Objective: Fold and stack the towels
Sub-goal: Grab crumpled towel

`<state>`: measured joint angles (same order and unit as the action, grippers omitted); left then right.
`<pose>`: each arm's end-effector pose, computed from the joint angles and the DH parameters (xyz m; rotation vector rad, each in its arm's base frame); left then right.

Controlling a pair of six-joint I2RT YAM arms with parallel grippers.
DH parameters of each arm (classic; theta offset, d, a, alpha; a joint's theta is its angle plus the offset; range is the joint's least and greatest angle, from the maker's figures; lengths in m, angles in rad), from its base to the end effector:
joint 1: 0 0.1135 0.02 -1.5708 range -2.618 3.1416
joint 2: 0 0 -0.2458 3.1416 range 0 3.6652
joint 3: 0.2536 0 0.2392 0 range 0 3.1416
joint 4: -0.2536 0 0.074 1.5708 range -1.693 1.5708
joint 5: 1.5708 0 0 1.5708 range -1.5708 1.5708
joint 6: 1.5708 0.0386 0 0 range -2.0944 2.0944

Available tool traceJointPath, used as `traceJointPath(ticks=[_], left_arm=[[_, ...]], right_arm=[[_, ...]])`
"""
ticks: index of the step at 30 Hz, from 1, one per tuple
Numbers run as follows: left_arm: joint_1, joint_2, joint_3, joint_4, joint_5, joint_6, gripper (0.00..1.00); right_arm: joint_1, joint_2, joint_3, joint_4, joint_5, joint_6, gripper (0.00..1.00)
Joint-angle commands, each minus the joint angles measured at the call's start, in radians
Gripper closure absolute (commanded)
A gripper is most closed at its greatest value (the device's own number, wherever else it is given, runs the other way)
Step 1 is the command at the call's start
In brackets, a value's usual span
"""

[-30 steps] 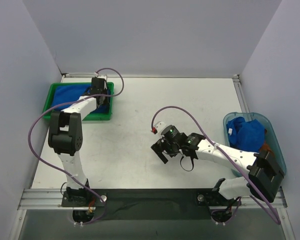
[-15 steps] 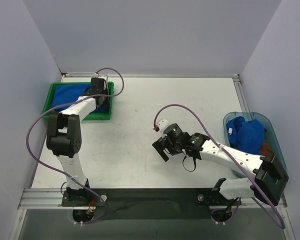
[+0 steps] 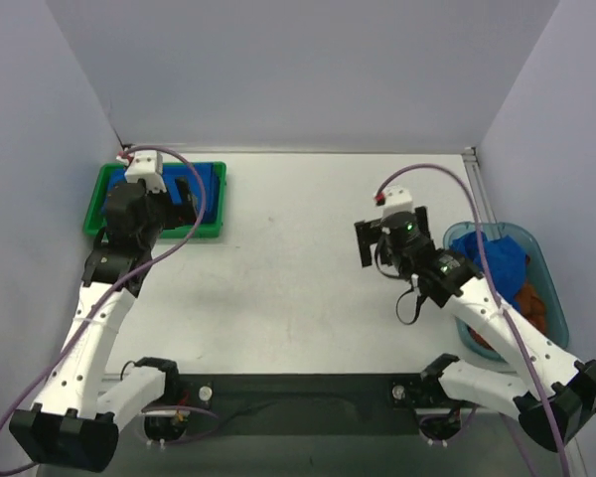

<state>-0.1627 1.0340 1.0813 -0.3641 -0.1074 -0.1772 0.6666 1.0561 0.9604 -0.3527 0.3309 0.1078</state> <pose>0.2272 -0.0331 0.3606 -0.0871 1.8858 -0.1312 0.1923 0.1353 0.3172 -0.3473 1.9666 0.1643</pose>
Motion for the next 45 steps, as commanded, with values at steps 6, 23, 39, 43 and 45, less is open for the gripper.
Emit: traceJointPath(ticks=[6,23,39,43,45], left_arm=[[-0.082,-0.396,-0.326,-0.142,0.047,-0.028,0.03],[-0.216,-0.555,-0.482,-0.07,0.068,-0.045,0.03],[-0.222,-0.548,-0.488,-0.064,0.069,-0.044,0.03],[-0.222,-0.539,-0.486,-0.064,0.069,-0.045,0.03],[-0.222,-0.531,-0.486,-0.062,0.074,-0.045,0.03]], right_arm=[[-0.395,-0.048,0.037,-0.117,0.106,0.214,0.0],[-0.805,0.373,0.032,-0.002,-0.036,0.38,0.43],[-0.715,0.151,0.349,0.0,-0.073,0.182,1.0],[-0.616,0.232,0.635,0.026,-0.183,0.126,1.0],[-0.587,0.31,0.781,0.034,-0.24,0.118,1.0]])
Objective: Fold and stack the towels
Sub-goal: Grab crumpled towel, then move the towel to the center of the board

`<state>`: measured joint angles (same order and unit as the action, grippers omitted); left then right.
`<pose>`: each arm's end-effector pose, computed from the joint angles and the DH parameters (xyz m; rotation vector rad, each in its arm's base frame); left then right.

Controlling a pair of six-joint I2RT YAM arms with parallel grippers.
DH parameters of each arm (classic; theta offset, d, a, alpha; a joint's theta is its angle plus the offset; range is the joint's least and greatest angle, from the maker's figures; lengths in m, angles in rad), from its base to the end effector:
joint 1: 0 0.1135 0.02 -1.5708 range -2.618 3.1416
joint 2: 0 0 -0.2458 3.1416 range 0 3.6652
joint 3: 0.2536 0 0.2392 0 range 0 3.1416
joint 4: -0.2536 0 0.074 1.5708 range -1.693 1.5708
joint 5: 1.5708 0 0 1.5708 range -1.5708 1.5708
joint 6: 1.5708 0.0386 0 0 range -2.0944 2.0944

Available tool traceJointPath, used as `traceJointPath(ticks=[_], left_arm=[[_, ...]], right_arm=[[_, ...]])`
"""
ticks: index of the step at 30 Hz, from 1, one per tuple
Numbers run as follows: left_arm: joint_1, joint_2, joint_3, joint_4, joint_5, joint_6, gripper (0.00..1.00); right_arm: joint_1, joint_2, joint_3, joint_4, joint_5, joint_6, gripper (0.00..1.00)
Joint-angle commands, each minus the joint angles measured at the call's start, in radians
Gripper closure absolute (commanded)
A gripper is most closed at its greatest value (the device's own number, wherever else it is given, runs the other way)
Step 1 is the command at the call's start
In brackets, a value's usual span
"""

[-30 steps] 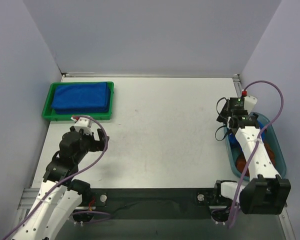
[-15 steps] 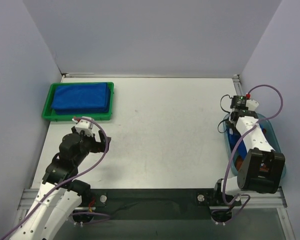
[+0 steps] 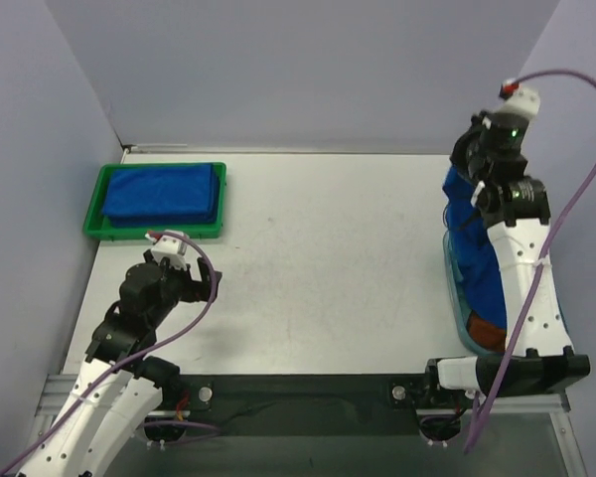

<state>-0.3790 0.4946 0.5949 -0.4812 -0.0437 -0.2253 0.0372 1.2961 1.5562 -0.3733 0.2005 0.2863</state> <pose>0.1237 -0.0475 0.2712 0.1221 1.9643 -0.3552 0.2729 0.0025 0.4550 0.3575 1.6438 0.0746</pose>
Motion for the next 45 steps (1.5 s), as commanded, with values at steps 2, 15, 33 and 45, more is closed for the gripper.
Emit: traceJointPath(ticks=[2,15,33,45], left_arm=[[-0.005,0.013,0.0,0.056,0.013,0.003,0.03],[0.006,0.027,-0.003,0.056,0.025,-0.005,0.03],[0.008,0.042,0.002,0.055,0.069,-0.1,0.04],[-0.069,0.493,0.086,0.239,0.151,-0.241,0.08]], right_arm=[[0.088,0.151,0.399,0.065,-0.182,-0.061,1.0],[0.328,0.145,0.301,0.505,-0.389,0.077,1.0],[0.719,-0.414,-1.004,0.027,-0.673,0.429,0.47],[0.534,-0.095,-0.656,0.071,-0.302,0.117,0.44]])
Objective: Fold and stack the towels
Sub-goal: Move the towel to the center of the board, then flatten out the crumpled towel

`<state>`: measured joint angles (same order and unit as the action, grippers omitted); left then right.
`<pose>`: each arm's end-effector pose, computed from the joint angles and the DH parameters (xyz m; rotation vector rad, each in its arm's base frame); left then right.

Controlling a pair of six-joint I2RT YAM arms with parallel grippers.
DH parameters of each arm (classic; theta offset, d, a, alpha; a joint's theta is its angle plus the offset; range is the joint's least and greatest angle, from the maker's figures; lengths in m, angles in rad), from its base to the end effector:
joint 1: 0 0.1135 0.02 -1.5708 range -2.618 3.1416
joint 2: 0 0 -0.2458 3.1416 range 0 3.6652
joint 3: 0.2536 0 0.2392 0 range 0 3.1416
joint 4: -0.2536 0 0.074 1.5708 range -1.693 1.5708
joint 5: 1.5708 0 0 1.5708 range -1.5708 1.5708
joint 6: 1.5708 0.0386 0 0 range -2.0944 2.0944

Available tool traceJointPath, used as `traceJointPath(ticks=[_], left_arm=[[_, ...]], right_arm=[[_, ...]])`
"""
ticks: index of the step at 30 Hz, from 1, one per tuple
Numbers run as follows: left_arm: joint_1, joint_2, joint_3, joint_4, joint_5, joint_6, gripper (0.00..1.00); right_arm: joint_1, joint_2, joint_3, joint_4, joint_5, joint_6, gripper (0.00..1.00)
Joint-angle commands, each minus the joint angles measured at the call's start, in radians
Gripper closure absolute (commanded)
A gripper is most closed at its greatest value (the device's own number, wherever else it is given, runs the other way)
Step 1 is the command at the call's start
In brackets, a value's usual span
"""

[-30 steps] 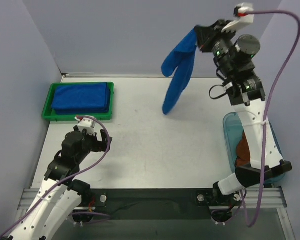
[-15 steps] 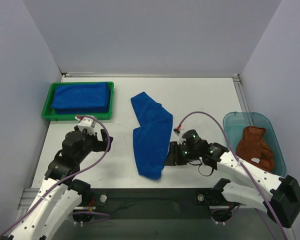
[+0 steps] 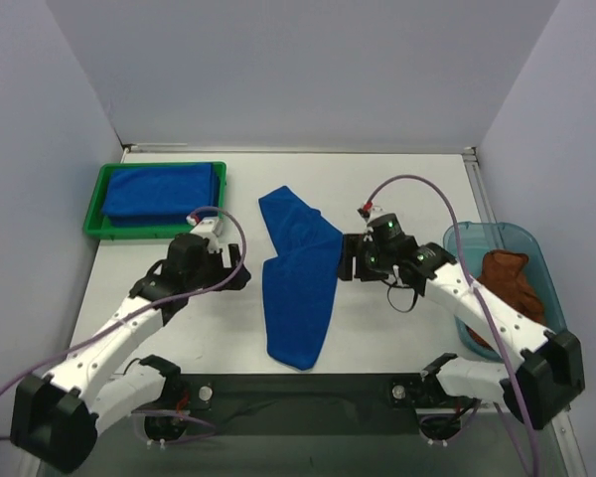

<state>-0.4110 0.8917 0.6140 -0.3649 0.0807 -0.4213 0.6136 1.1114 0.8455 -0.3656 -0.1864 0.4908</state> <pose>0.1773 -0.0807 0.2316 0.0341 2.2663 -0.5422 0.1925 0.1444 0.2648 -0.2512 2.2997 0.7991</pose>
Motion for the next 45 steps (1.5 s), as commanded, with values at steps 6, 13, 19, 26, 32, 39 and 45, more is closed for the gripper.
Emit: traceJointPath(ticks=[6,13,19,26,32,39,45], left_arm=[[-0.146,0.387,0.078,0.317,-0.045,-0.114,0.12],[-0.198,0.676,0.207,0.379,-0.11,-0.102,0.3],[-0.236,0.783,0.231,0.38,-0.142,-0.111,0.62],[-0.357,0.658,0.328,0.296,-0.251,-0.013,1.0],[-0.57,0.648,0.602,0.193,-0.294,0.05,1.0],[-0.791,0.825,0.713,0.187,-0.205,0.03,0.71],[-0.805,0.661,0.543,0.28,-0.19,-0.004,0.37]], right_arm=[[-0.061,0.245,0.113,0.149,0.054,-0.1,0.44],[-0.081,0.217,0.026,0.201,0.031,-0.106,0.44],[-0.118,0.147,-0.049,0.221,0.012,-0.106,0.44],[-0.179,-0.048,-0.1,0.211,0.04,-0.103,0.44],[-0.207,-0.297,-0.097,0.15,0.265,-0.144,0.43],[-0.221,-0.534,-0.132,0.103,0.513,-0.15,0.42],[-0.225,-0.651,-0.189,0.088,0.62,-0.113,0.42]])
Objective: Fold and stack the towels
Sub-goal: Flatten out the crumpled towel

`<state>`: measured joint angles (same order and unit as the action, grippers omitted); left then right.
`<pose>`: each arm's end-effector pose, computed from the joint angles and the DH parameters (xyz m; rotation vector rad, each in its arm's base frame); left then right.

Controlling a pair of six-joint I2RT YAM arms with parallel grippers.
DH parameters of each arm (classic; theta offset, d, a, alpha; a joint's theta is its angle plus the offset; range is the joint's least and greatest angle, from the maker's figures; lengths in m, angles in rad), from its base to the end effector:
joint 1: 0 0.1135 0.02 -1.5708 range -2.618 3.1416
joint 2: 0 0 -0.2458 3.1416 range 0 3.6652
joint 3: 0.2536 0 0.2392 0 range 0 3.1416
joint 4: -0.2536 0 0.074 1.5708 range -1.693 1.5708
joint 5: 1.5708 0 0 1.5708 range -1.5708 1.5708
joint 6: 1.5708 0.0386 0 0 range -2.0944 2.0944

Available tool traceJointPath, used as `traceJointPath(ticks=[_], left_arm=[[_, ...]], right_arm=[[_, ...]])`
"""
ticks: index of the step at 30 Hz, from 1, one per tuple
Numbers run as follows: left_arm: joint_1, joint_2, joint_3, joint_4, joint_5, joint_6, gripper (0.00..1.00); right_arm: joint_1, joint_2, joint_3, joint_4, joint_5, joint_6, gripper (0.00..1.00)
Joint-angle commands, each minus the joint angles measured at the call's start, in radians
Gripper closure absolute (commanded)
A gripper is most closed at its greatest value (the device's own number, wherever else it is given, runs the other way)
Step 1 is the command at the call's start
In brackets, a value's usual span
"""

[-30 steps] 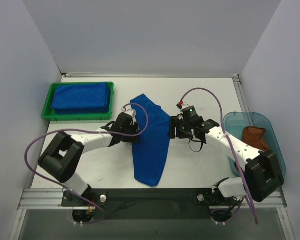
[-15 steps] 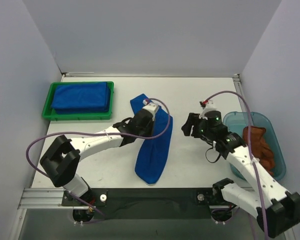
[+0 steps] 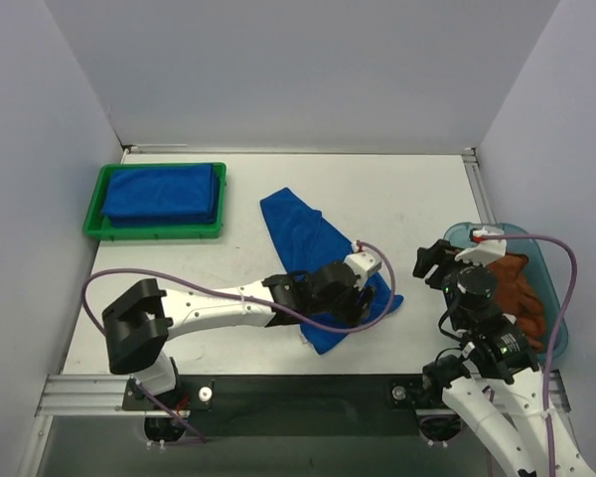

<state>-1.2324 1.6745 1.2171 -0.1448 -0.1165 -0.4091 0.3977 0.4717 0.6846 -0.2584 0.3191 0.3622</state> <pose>0.1278 -0.3497 0.2459 0.8495 2.1208 -0.7882 0.1201 0.0373 0.3277 0.2183 1.6092 0.3289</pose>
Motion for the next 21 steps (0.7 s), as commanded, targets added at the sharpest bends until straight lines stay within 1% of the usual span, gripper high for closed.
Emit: traceJointPath(ticks=[1,2,3,4,6,7,8,9,10,11,13,14,15,16,18,21], left_arm=[[0.017,-0.148,-0.082,0.066,0.002,-0.016,0.33],[0.022,-0.195,-0.1,0.073,-0.008,-0.016,0.26],[0.028,-0.219,-0.122,0.071,-0.041,-0.02,0.24],[0.037,-0.237,-0.155,0.067,-0.058,-0.029,0.23],[0.108,-0.271,-0.191,0.053,-0.08,-0.051,0.24],[0.138,-0.272,-0.22,0.044,-0.074,-0.095,0.25],[0.212,-0.268,-0.234,0.04,-0.065,-0.111,0.27],[0.238,-0.262,-0.246,0.045,-0.054,-0.115,0.28],[0.264,-0.251,-0.257,0.05,-0.058,-0.117,0.29],[0.28,-0.218,-0.26,0.051,-0.067,-0.114,0.29],[0.324,-0.17,-0.243,0.051,-0.064,-0.097,0.3],[0.33,-0.118,-0.213,0.047,-0.063,-0.091,0.29],[0.339,-0.09,-0.199,0.05,-0.069,-0.082,0.3],[0.343,-0.064,-0.183,0.05,-0.077,-0.065,0.3],[0.346,0.013,-0.134,0.045,-0.101,-0.053,0.3],[0.353,0.097,-0.073,0.01,-0.159,-0.03,0.3]], right_arm=[[-0.008,-0.01,-0.03,-0.019,0.117,0.018,0.43],[-0.011,-0.001,-0.03,-0.016,0.11,0.015,0.43],[-0.01,0.014,-0.027,-0.016,0.1,0.015,0.43],[-0.01,0.054,-0.017,-0.016,0.051,0.009,0.44],[-0.011,0.108,-0.008,-0.005,-0.021,-0.006,0.46],[-0.013,0.17,-0.002,-0.002,-0.066,-0.008,0.47],[-0.013,0.206,0.009,0.002,-0.133,-0.008,0.47],[-0.014,0.244,0.015,0.004,-0.168,-0.009,0.48],[-0.013,0.319,0.021,0.002,-0.199,-0.006,0.49],[-0.014,0.352,0.027,0.001,-0.256,-0.002,0.5],[-0.016,0.443,0.03,0.002,-0.305,0.023,0.51],[-0.019,0.476,0.032,0.004,-0.313,0.033,0.51],[-0.017,0.504,0.032,0.005,-0.377,0.049,0.52],[-0.019,0.559,0.033,0.008,-0.408,0.056,0.52],[-0.019,0.613,0.03,0.019,-0.483,0.07,0.52],[-0.02,0.721,0.023,0.027,-0.528,0.081,0.52]])
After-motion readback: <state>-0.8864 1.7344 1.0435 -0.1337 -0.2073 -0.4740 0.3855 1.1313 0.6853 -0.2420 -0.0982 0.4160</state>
